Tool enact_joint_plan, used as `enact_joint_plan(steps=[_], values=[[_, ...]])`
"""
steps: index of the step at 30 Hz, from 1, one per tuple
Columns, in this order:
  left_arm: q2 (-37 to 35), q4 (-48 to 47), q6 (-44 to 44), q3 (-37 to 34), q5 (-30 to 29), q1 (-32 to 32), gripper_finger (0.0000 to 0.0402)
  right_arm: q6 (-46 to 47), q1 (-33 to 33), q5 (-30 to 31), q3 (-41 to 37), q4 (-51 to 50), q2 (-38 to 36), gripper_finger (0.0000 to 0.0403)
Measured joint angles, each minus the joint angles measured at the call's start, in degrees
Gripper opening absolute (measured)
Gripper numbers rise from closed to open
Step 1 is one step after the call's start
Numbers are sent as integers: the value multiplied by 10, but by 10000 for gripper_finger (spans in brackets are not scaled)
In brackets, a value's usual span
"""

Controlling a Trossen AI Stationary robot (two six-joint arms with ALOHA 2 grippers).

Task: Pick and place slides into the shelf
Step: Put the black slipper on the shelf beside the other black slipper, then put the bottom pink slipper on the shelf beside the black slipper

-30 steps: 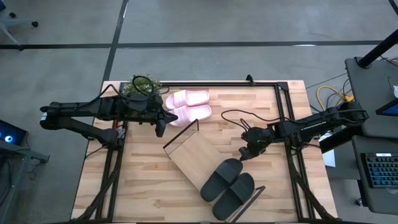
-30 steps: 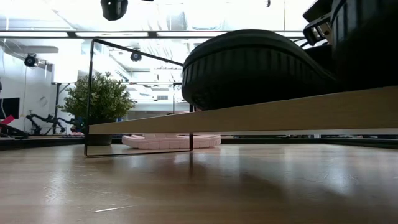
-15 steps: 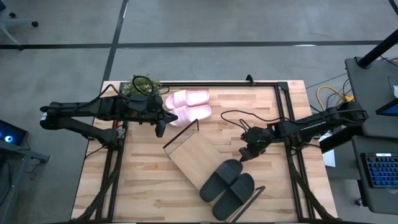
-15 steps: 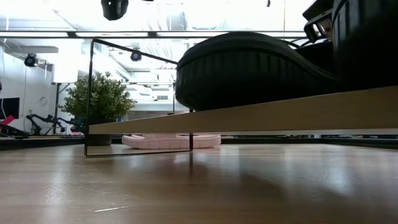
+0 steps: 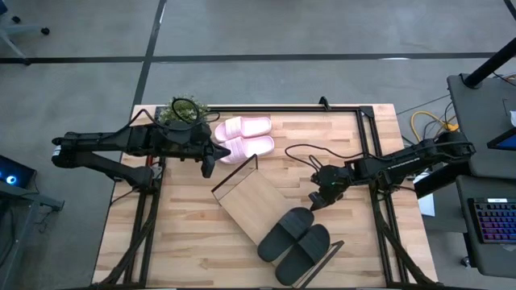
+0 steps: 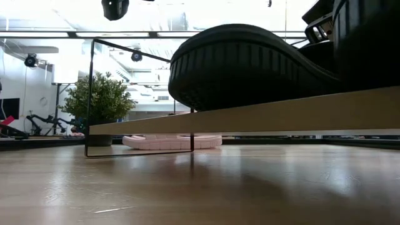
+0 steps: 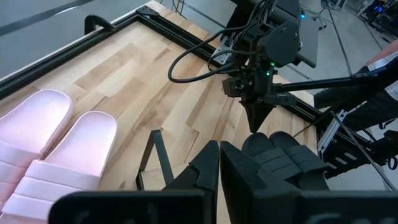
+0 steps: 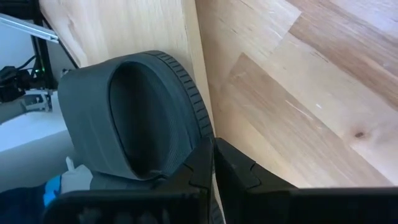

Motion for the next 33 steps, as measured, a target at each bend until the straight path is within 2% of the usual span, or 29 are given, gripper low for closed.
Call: enact_joint_plan(steps=[12,20,22,26,28,33], values=[[0,0,-1,0,0,0,0,-4,-4,34,0,-8,0,9],[0,0,-2,0,0,0,0,-4,-33,127,0,-26,-16,9],[0,0,-2,0,0,0,0,-13,-48,117,0,-16,-28,8],[0,0,-2,0,0,0,0,-44,-61,38,15,-55,-30,8],[0,1,-2,0,0,0,0,-57,-61,36,27,-67,-30,8],[0,1,-2,0,0,0,0,-46,-76,141,43,-72,-53,8]])
